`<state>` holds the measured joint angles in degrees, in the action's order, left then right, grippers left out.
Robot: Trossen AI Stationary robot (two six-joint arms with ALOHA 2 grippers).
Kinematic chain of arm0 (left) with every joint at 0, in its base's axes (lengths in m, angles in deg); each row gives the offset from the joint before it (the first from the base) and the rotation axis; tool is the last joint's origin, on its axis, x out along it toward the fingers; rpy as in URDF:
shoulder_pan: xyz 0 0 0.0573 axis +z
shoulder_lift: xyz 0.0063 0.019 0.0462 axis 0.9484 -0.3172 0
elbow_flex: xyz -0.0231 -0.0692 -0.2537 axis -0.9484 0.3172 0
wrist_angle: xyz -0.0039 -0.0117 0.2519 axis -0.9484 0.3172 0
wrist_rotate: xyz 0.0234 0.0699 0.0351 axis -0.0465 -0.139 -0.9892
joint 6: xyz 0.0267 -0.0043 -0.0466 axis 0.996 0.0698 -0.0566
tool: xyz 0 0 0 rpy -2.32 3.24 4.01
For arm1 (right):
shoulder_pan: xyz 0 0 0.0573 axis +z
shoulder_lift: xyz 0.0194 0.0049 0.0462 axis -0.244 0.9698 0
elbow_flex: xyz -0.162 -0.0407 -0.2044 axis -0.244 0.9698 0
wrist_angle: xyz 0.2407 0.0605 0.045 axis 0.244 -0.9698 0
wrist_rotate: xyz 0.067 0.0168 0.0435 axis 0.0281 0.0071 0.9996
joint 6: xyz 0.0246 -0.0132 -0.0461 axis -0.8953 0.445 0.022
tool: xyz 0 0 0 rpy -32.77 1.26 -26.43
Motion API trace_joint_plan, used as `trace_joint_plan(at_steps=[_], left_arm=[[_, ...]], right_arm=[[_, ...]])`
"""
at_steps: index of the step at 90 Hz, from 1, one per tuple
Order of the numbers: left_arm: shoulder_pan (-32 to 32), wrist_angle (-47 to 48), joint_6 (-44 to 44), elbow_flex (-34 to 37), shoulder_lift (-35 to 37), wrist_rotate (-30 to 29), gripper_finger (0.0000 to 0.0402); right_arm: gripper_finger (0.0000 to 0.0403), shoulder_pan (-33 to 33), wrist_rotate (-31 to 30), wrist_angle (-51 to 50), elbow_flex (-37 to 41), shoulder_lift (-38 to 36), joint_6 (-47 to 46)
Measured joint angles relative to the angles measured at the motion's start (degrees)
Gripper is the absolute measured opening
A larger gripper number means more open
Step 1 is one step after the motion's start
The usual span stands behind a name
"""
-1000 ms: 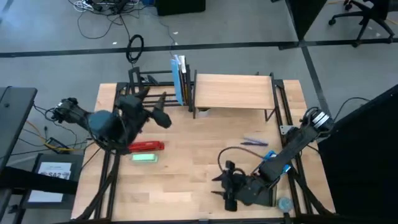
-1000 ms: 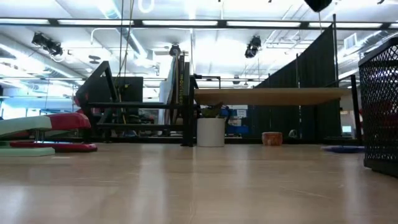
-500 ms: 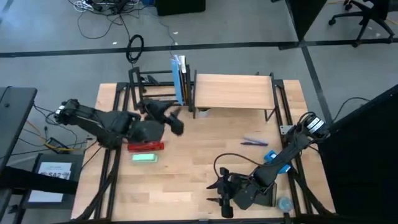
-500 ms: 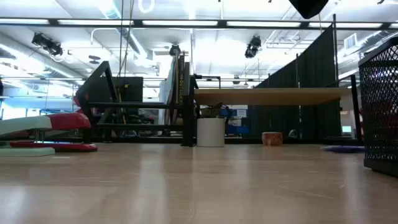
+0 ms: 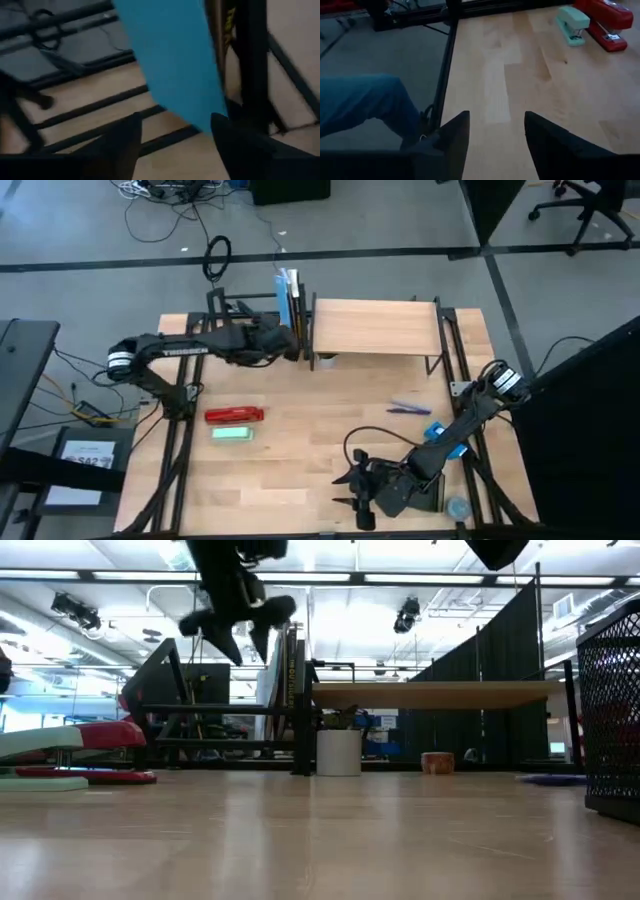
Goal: Stock shelves
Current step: Remove the blue book from the black bookshelf
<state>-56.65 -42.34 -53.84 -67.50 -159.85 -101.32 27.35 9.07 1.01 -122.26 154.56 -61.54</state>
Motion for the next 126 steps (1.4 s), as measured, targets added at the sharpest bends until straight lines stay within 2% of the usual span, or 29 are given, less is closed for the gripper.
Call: trace_joint_plan(at_steps=[9, 18, 42, 69, 89, 108, 126], left_arm=[[1.8, -1.2, -0.1, 0.1, -2.2, 0.6, 0.0278], [2.7, -1.4, -0.2, 0.1, -4.2, 0.8, 0.0292], [2.2, -3.3, -0.3, 0.1, -7.2, 2.4, 0.0284], [-0.3, -3.6, -3.3, 0.1, -2.0, 2.8, 0.0282], [-0.7, -5.6, -5.7, 0.1, -2.4, -0.8, 0.0282], [-0.6, -9.9, -6.1, 0.1, -3.7, -0.8, 0.0282], [-0.6, -9.4, -7.6, 0.1, -3.8, -1.6, 0.0282]], right_arm=[[0.0155, 0.0, 0.2, -0.1, 0.0, 0.0, 0.0], [0.0153, 0.0, 0.2, -0.1, 0.0, 0.0, 0.0], [0.0152, 0.0, 0.2, -0.4, 0.0, 0.0, 0.0], [0.0150, 0.0, 0.2, -0.6, 0.0, 0.0, 0.0], [0.0150, 0.0, 0.2, -0.2, 0.0, 0.0, 0.0], [0.0147, 0.0, 0.1, -0.4, 0.0, 0.0, 0.0], [0.0144, 0.0, 0.2, -0.5, 0.0, 0.0, 0.0]])
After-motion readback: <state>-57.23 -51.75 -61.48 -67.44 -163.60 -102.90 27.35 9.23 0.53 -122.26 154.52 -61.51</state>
